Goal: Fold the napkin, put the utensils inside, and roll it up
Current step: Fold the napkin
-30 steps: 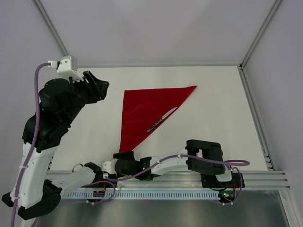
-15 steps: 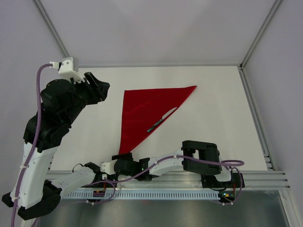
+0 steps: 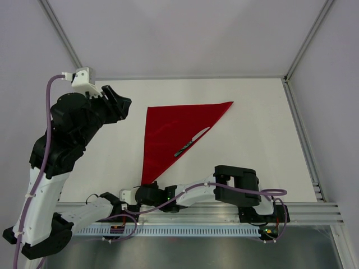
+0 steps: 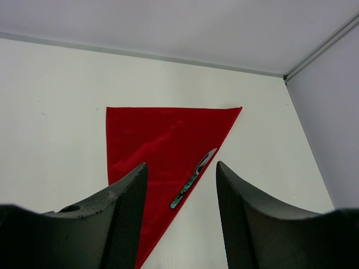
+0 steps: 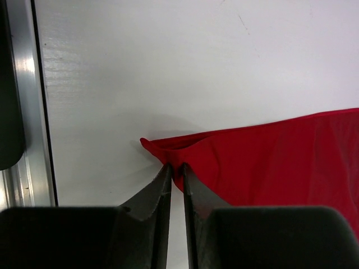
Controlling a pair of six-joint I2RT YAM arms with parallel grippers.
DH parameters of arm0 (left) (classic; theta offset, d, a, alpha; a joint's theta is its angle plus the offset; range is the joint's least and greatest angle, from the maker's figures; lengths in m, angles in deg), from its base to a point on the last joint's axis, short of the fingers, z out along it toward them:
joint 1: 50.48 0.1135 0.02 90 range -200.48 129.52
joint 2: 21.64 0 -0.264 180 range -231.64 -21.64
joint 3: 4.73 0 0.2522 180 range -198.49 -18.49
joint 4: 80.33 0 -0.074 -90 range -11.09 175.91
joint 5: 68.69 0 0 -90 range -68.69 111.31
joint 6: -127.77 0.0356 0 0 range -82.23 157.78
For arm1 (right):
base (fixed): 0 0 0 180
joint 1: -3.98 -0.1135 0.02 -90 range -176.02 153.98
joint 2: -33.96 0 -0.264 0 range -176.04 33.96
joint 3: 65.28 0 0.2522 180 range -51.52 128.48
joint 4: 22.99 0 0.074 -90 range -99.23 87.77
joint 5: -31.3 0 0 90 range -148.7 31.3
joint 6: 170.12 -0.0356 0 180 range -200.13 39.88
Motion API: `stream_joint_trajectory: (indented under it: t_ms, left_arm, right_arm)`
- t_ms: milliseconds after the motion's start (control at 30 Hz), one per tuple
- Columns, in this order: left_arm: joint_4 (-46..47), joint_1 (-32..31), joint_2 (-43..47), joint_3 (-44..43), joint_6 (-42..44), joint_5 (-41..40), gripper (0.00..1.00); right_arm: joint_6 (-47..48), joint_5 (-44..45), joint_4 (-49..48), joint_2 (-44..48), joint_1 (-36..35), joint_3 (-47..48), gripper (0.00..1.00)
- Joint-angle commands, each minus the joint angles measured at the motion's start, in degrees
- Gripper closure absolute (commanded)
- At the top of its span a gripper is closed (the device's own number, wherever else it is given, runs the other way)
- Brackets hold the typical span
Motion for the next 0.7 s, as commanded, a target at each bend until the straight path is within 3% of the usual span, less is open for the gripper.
stream_joint_trajectory:
  t_ms: [0, 200, 667]
  left_arm:
    - [0.03, -0.08, -0.35, -0.07, 0.51, 1.40, 0.44]
    - [0.11, -0.08, -0.62, -0.07, 0.69, 1.49, 0.44]
    - [0.47, -0.08, -2.28, -0.16, 0.87, 2.19, 0.45]
  right_arm:
    - [-0.11, -0.10, -0.85, -0.18, 0.50, 2.36, 0.82]
    - [-1.07, -1.06, 0.81, 0.70, 1.46, 3.41, 0.89]
    - [-4.76, -3.43, 6.70, 7.98, 4.10, 4.03, 0.91]
